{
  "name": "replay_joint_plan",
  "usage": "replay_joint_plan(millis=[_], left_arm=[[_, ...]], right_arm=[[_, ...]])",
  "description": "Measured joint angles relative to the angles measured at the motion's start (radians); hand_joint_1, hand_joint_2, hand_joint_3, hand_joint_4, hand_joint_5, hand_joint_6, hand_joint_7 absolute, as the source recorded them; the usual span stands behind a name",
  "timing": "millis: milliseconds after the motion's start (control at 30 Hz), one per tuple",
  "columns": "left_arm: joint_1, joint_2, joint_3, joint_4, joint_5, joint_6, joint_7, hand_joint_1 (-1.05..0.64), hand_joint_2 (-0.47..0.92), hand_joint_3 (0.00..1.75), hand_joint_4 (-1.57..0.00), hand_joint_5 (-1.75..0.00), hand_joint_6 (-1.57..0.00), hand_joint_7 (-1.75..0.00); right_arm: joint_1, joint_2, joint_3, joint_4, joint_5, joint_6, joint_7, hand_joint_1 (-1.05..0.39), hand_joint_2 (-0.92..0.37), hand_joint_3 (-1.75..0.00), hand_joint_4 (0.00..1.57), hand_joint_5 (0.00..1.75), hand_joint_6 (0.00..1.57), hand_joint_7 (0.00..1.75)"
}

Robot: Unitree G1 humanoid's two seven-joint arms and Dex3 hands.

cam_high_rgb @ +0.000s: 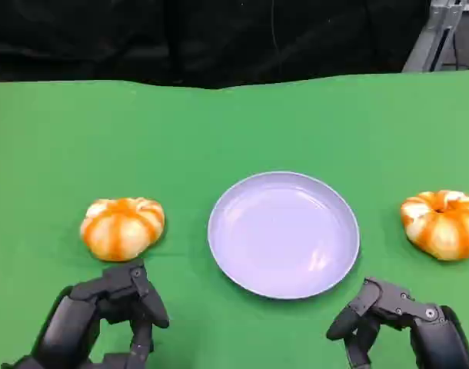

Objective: Grasp the bread from the table and place it into the plate.

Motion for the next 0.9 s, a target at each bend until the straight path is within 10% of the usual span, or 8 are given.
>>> replay_joint_plan(millis=[667,900], left_arm=[[-0.011,0.0,0.0,0.014,-0.001,0.0,0.0,0.1,0.31,1.51,-0.85,-1.75,-0.81,-1.59],[-0.014,0.015,0.003,0.014,0.007,0.0,0.0,0.04,0.41,1.3,-0.76,-1.55,-0.74,-1.32]], right_arm=[[-0.012,0.0,-0.004,0.021,0.002,-0.026,0.0,-0.01,-0.31,-1.36,0.84,1.64,0.83,1.29],[-0.012,0.001,-0.005,0.024,-0.004,-0.029,0.0,-0.02,-0.3,-1.36,0.85,1.67,0.83,1.29]])
